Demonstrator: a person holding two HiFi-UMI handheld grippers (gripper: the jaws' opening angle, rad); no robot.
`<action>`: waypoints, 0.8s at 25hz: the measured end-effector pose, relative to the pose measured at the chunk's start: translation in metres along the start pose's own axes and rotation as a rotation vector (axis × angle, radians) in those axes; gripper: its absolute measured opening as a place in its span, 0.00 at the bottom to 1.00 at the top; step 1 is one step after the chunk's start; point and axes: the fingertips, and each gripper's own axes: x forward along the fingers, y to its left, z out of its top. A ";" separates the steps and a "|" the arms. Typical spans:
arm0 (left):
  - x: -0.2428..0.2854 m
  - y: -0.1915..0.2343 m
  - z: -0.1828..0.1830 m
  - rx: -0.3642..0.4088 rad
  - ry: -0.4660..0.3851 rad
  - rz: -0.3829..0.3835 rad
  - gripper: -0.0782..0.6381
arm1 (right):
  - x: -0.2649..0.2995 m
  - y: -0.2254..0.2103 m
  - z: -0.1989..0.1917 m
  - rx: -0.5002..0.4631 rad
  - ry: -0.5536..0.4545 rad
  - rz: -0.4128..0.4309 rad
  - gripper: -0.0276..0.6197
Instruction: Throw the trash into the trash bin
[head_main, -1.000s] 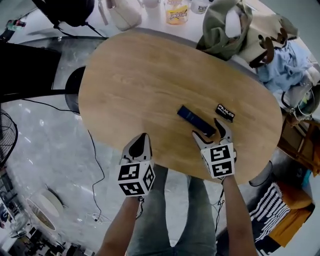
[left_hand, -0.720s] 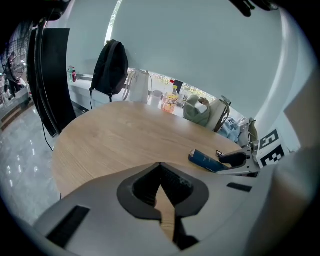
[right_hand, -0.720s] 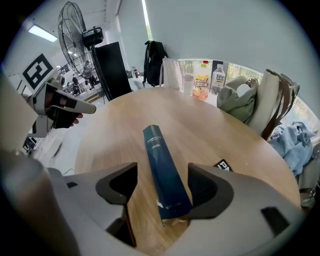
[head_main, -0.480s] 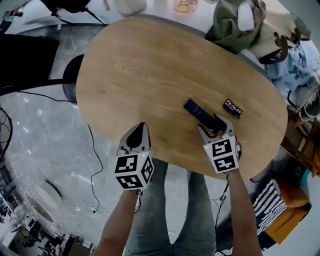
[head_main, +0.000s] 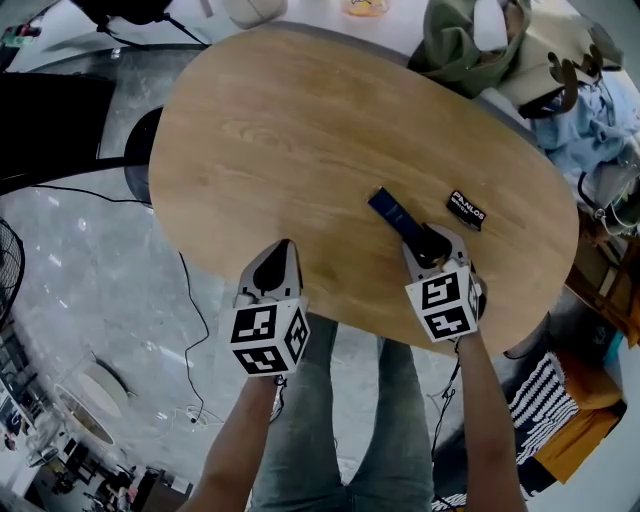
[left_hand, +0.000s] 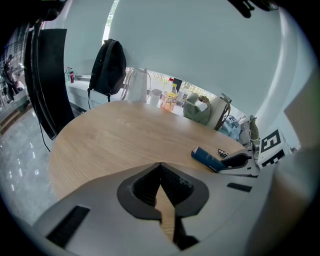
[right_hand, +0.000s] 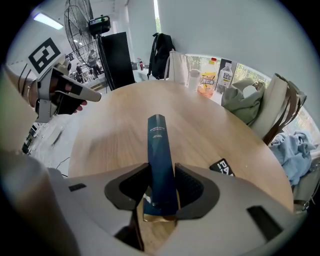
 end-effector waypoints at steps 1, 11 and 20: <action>0.000 -0.001 0.000 0.006 0.000 0.000 0.13 | -0.001 0.000 0.000 -0.002 -0.003 -0.001 0.29; 0.007 -0.029 0.012 0.059 0.007 -0.042 0.13 | -0.027 -0.016 -0.006 0.104 -0.070 -0.038 0.25; 0.022 -0.098 0.026 0.154 0.011 -0.136 0.13 | -0.089 -0.067 -0.044 0.300 -0.118 -0.177 0.25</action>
